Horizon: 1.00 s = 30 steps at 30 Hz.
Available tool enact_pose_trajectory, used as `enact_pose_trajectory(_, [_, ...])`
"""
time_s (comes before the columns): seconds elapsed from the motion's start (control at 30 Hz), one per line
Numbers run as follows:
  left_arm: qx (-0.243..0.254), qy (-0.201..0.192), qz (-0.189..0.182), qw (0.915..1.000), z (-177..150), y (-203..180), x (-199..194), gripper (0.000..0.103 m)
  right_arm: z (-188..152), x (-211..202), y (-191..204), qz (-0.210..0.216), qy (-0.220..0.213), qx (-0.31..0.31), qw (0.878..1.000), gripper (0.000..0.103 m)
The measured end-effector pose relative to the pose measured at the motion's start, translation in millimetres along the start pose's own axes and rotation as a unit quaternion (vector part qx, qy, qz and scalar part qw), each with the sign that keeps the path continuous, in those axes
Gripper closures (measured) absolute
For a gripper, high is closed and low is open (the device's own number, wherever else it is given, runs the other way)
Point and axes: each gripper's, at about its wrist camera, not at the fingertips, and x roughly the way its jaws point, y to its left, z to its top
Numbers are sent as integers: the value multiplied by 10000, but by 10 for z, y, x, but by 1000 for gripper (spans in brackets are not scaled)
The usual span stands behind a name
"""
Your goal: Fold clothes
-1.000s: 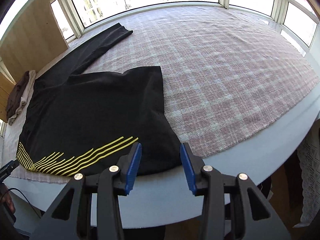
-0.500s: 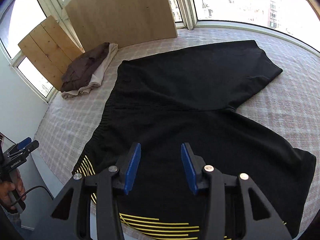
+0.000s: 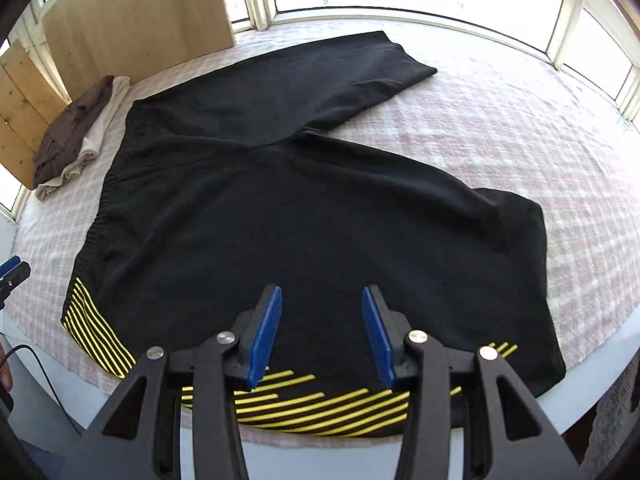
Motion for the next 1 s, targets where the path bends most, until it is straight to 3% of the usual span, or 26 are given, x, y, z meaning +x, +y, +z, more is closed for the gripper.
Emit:
enact_pose_trajectory(0.23, [-158, 370, -71, 9992, -206, -492, 148, 28, -474, -151, -1411, -587, 93, 867, 9945, 61])
enact_pose_trajectory(0.4, [-290, 557, 55, 9980, -321, -596, 220, 28, -723, -174, -1933, -482, 76, 1281, 9906, 61])
enact_pose_trajectory(0.57, [-342, 602, 106, 9975, -395, -733, 277, 28, -830, -200, -2065, -291, -51, 1274, 9914, 60])
enact_pose_trajectory(0.7, [-287, 627, 98, 9976, -456, -847, 330, 28, -920, -240, -1961, -51, -9, 1100, 9939, 47])
enact_pose_trajectory(1.0, [-278, 404, 80, 9988, -531, -871, 405, 28, -910, -204, -1632, 141, -124, 726, 9972, 48])
